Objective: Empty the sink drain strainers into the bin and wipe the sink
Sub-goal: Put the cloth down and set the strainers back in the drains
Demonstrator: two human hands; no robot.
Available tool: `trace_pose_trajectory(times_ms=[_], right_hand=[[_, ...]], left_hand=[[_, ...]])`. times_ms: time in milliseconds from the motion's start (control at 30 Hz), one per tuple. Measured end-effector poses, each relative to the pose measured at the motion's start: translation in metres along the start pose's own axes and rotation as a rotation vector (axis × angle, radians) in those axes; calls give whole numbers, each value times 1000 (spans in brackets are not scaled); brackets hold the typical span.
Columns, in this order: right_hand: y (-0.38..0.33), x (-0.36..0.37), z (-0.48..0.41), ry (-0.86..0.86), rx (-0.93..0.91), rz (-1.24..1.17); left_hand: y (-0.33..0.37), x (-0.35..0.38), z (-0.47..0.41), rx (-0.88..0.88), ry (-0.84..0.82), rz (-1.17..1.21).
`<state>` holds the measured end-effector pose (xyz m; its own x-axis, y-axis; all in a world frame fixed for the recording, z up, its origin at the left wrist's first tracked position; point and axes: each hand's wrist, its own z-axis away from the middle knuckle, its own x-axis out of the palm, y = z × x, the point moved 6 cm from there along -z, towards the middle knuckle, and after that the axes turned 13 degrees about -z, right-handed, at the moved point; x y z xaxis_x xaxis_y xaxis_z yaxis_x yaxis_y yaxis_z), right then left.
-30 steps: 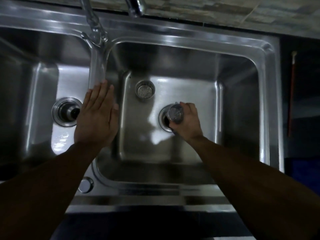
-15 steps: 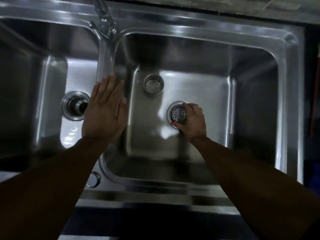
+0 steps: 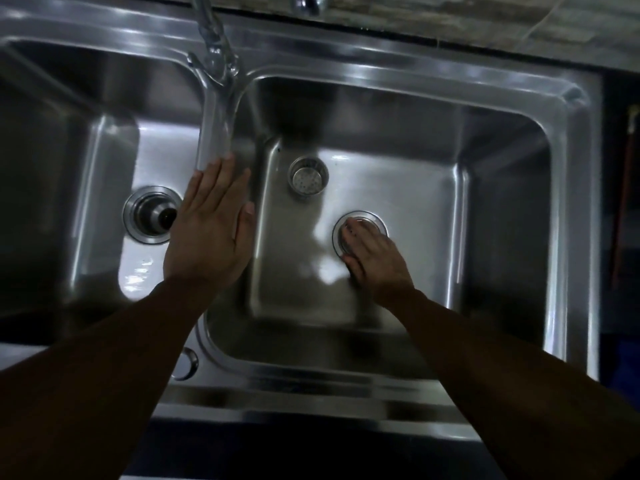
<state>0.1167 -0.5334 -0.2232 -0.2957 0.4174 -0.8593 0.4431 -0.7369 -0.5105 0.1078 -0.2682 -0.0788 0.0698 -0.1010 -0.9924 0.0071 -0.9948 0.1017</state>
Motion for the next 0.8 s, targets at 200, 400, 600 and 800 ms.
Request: trace_pose_trajectory(times_ms=[200, 400, 600, 800], right_hand=[[-8, 8, 6, -59, 59, -58], [-26, -26, -36, 85, 271, -161], [-49, -28, -119, -6, 344, -254], [-52, -18, -150, 27, 385, -139]], left_hand=[[2, -3, -1, -6, -1, 8], [3, -5, -2, -8, -42, 16], [2, -3, -1, -21, -36, 45], [-1, 0, -2, -13, -36, 70]])
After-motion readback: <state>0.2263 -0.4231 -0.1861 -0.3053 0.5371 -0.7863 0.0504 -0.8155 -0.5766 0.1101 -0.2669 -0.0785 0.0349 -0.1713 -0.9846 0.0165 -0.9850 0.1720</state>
